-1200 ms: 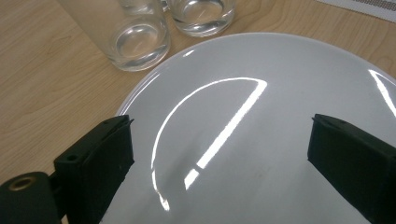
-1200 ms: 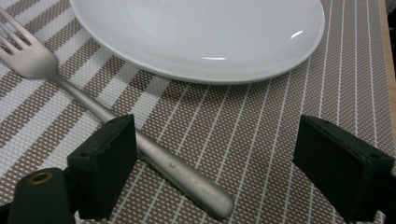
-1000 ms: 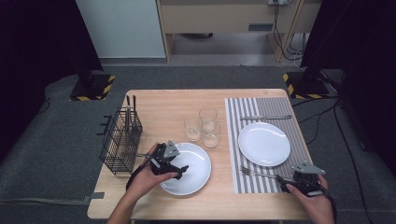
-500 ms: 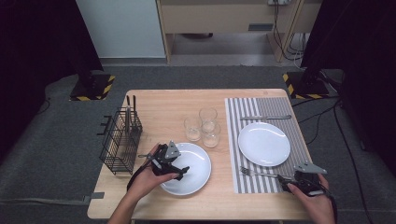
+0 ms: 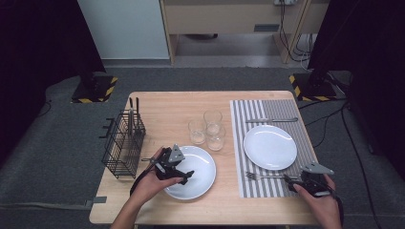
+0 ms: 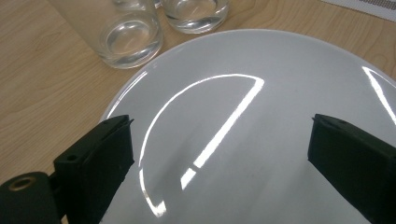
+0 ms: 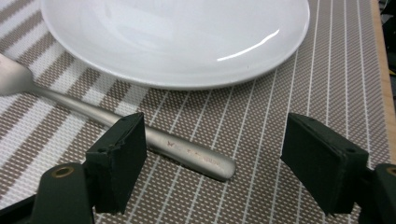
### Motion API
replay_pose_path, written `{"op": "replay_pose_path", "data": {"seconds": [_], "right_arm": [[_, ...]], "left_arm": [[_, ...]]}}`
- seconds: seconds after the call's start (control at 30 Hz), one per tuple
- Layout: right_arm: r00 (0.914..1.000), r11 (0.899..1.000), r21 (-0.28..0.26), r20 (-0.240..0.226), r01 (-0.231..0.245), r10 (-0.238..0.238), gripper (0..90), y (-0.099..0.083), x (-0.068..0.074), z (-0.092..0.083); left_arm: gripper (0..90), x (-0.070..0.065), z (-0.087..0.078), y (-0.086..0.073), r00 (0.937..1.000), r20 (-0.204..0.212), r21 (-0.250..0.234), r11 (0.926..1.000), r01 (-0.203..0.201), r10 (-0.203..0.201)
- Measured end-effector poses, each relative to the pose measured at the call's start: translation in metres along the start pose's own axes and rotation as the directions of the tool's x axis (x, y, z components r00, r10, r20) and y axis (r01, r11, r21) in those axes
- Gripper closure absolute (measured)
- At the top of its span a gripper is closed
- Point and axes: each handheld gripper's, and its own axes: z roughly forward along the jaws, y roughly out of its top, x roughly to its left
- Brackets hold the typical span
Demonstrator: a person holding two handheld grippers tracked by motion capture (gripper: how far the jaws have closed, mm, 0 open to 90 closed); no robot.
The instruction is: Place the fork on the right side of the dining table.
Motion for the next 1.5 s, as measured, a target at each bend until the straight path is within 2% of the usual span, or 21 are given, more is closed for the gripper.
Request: {"op": "replay_pose_path", "data": {"seconds": [0.17, 0.4, 0.47, 0.7, 0.87, 0.97, 1.07, 1.17, 1.2, 1.23, 1.3, 1.33, 1.43, 1.5], "right_arm": [[1.0, 0.999, -0.046, 0.002, -0.003, 0.003, 22.7, 0.007, 0.005, -0.008], [0.9985, 0.997, -0.072, -0.049, 0.02, -0.024, 19.0, 0.025, 0.026, -0.013], [0.9974, 0.997, -0.071, -0.067, 0.023, -0.027, 17.9, 0.032, 0.035, -0.01], [0.9894, 0.995, -0.036, -0.105, 0.097, -0.1, 16.6, 0.052, 0.062, 0.003], [0.9832, 0.991, -0.05, -0.131, 0.122, -0.128, 16.2, 0.068, 0.076, 0.012], [0.978, 0.988, -0.064, -0.147, 0.14, -0.148, 15.8, 0.079, 0.086, 0.018], [0.9726, 0.985, -0.084, -0.163, 0.154, -0.166, 15.3, 0.086, 0.095, 0.025], [0.9714, 0.984, -0.109, -0.174, 0.144, -0.162, 15.0, 0.085, 0.102, 0.029], [0.9704, 0.984, -0.096, -0.174, 0.152, -0.167, 14.4, 0.084, 0.103, 0.03], [0.969, 0.983, -0.092, -0.176, 0.159, -0.173, 14.2, 0.083, 0.104, 0.03], [0.9709, 0.984, -0.097, -0.173, 0.151, -0.166, 14.6, 0.08, 0.102, 0.029], [0.9717, 0.985, -0.095, -0.176, 0.143, -0.158, 14.6, 0.078, 0.102, 0.029], [0.9711, 0.985, -0.082, -0.17, 0.155, -0.167, 14.6, 0.072, 0.102, 0.028], [0.9725, 0.986, -0.086, -0.17, 0.146, -0.159, 14.6, 0.07, 0.101, 0.029]], "left_arm": [[6.1, 0.001, -0.001, -0.001, 1.0, 0.001, -0.005, 1.0, 0.005, -0.005], [6.0, -0.001, 0.0, -0.003, 0.9997, 0.018, -0.015, 0.9997, 0.018, -0.018], [5.9, -0.002, 0.0, -0.003, 0.9997, 0.021, -0.018, 0.9997, 0.015, -0.015], [5.9, -0.002, -0.002, -0.001, 0.9995, 0.025, -0.034, 0.9992, 0.019, -0.018], [6.0, -0.001, -0.004, 0.001, 0.9995, 0.025, -0.048, 0.9986, 0.021, -0.02], [6.0, 0.003, -0.003, 0.002, 0.9985, 0.031, -0.059, 0.9971, 0.048, -0.046], [6.0, 0.002, -0.001, -0.002, 0.9997, 0.003, -0.031, 0.9992, 0.026, -0.025], [6.0, 0.001, -0.004, -0.008, 0.9992, -0.007, -0.057, 0.9976, 0.04, -0.04], [6.2, 0.001, -0.005, -0.009, 0.999, -0.007, -0.068, 0.9967, 0.043, -0.044], [6.6, 0.001, -0.006, -0.009, 0.999, -0.005, -0.064, 0.997, 0.044, -0.044], [6.3, 0.0, -0.009, -0.008, 0.9997, -0.021, -0.051, 0.9987, 0.009, -0.01], [6.6, 0.001, -0.011, -0.008, 0.9995, -0.03, -0.051, 0.9987, 0.003, -0.004], [6.3, 0.003, -0.013, -0.009, 0.9993, -0.036, -0.058, 0.9983, 0.011, -0.013], [6.2, 0.004, -0.014, -0.01, 0.9992, -0.037, -0.064, 0.9978, 0.016, -0.019]]}}
